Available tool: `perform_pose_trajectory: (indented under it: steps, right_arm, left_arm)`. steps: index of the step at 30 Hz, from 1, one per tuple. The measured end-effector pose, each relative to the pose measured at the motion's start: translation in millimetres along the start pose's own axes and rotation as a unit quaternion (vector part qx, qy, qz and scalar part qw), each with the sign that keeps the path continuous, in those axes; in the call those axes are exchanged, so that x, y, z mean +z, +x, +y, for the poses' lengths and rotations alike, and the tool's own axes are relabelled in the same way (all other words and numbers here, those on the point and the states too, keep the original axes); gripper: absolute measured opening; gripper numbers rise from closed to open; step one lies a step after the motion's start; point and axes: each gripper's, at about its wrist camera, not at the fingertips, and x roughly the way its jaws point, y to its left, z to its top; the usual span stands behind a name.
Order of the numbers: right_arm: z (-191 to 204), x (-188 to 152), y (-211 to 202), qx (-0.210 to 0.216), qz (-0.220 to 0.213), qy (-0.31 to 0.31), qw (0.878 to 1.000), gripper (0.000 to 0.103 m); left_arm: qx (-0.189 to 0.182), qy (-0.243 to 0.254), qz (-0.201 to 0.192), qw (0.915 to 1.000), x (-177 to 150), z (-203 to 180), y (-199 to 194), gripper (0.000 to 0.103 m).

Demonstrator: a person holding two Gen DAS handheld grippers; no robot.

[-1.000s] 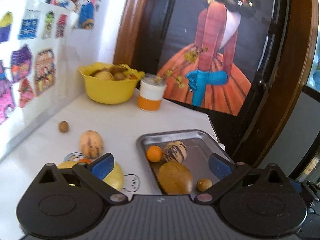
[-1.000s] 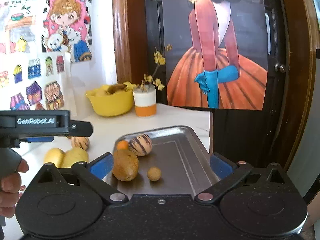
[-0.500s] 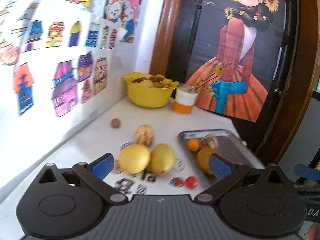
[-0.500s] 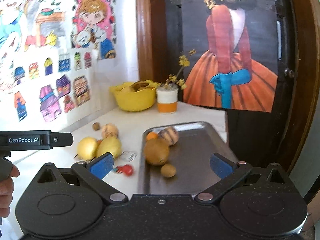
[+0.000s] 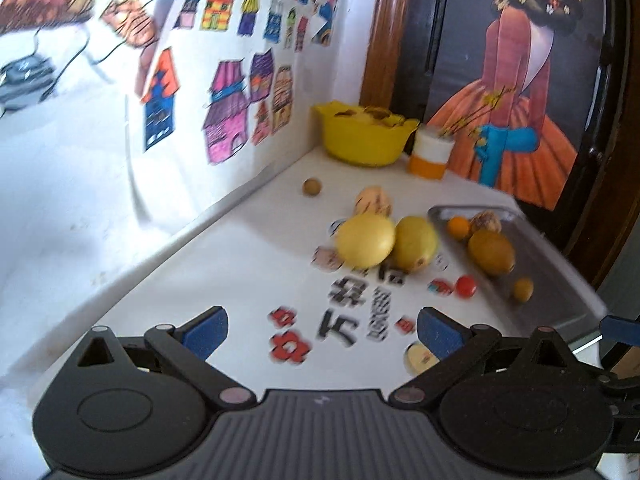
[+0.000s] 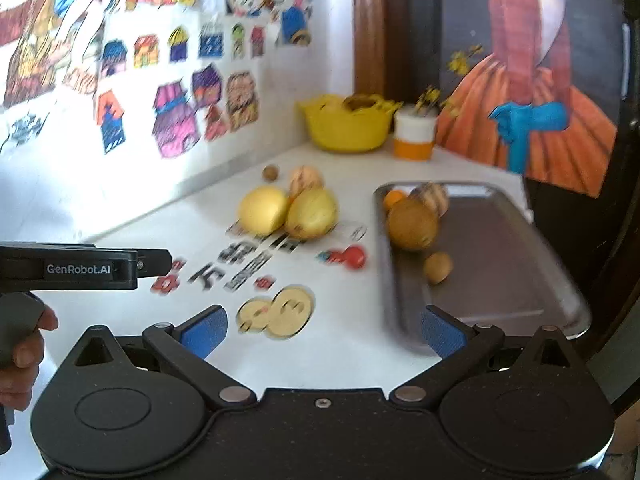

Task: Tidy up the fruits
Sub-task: 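Withdraw both open tools from the tray toward the remaining fruits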

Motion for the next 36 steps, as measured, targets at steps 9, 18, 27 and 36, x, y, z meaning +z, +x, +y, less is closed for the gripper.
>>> perform_pose_trajectory:
  steps: [9,18,27,36]
  right_arm:
    - [10,-5,15,0.01,0.036,0.002,0.999,0.102]
    - [9,-3,32,0.014,0.048,-0.001,0.999,0.102]
    - [0,13,53,0.009,0.026,-0.03,0.999,0.102]
    - [-10,50,82,-0.003,-0.018,-0.079,0.997,0.101]
  left_arm:
    - [0.016,0.002,0.032,0.9994,-20,19,1,0.103]
    - [0.022,-0.004,0.047,0.9986,-19,27,13,0.103]
    - [0.018,0.009,0.051,0.9985,-3,21,34,0.103]
    - [0.006,0.032,0.038,0.9988,31,8,69,0.103]
